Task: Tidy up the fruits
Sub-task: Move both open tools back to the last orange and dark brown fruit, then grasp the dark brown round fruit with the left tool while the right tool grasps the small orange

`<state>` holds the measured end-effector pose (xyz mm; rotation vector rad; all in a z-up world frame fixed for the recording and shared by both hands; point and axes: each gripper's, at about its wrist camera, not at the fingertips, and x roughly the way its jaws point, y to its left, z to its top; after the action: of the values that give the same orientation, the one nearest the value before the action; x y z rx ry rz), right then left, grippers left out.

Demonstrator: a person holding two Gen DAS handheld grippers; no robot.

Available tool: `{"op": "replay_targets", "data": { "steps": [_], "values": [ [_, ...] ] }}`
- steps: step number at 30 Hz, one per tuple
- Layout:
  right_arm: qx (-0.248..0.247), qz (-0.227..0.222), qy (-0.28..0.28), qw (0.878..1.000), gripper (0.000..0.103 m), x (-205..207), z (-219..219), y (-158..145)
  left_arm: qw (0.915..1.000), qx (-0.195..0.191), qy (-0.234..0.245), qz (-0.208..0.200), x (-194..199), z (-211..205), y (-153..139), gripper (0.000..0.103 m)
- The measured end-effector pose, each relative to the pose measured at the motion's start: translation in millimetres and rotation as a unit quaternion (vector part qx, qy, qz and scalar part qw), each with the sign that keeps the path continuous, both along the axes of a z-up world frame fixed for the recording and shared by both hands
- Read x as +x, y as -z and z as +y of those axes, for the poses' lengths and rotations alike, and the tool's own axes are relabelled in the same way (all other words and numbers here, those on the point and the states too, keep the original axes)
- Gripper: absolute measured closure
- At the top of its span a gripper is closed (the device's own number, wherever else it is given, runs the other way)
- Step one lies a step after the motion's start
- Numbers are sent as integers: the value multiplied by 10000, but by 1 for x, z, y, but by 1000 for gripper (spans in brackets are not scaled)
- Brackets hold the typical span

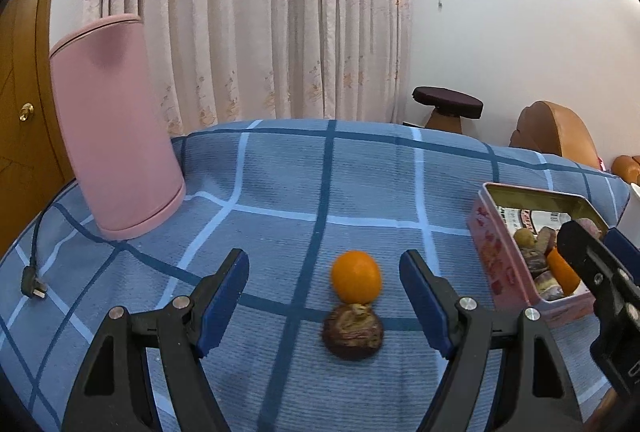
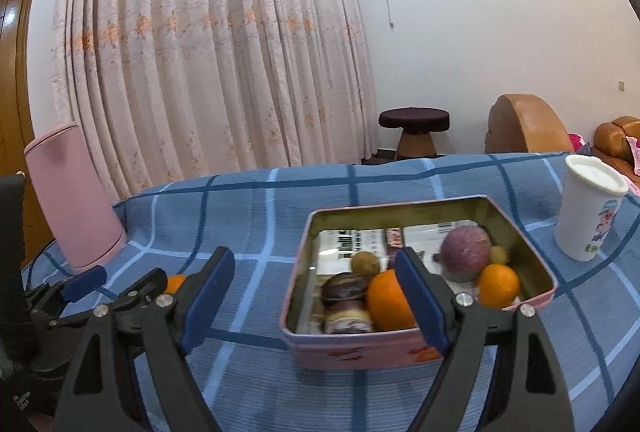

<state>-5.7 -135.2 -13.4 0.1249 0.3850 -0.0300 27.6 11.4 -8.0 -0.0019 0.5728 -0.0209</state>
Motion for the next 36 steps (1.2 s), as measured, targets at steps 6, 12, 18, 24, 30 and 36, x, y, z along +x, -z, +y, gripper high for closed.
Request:
{"op": "replay_targets", "data": {
  "steps": [6, 12, 18, 24, 30, 36],
  "values": [
    [-77, 47, -74, 9999, 18, 5, 18, 1, 9999, -93, -38, 118, 6, 25, -2, 24],
    [-55, -5, -149, 9999, 18, 2, 17, 1, 9995, -188, 86, 231, 10, 53, -3, 24],
    [98, 86, -234, 9996, 18, 4, 10, 2, 9940, -33, 882, 648, 10, 20, 10, 33],
    [183, 57, -282, 9994, 18, 4, 8, 2, 9849, 61, 1209, 1235, 26, -5, 29, 53],
    [122, 132, -339, 9993, 18, 7, 13, 3, 9812, -211, 1366, 1345, 27, -4, 30, 63],
    [103, 190, -371, 9991, 19, 10, 18, 1, 9873, -328, 1058, 1137, 24, 19, 21, 64]
  ]
}}
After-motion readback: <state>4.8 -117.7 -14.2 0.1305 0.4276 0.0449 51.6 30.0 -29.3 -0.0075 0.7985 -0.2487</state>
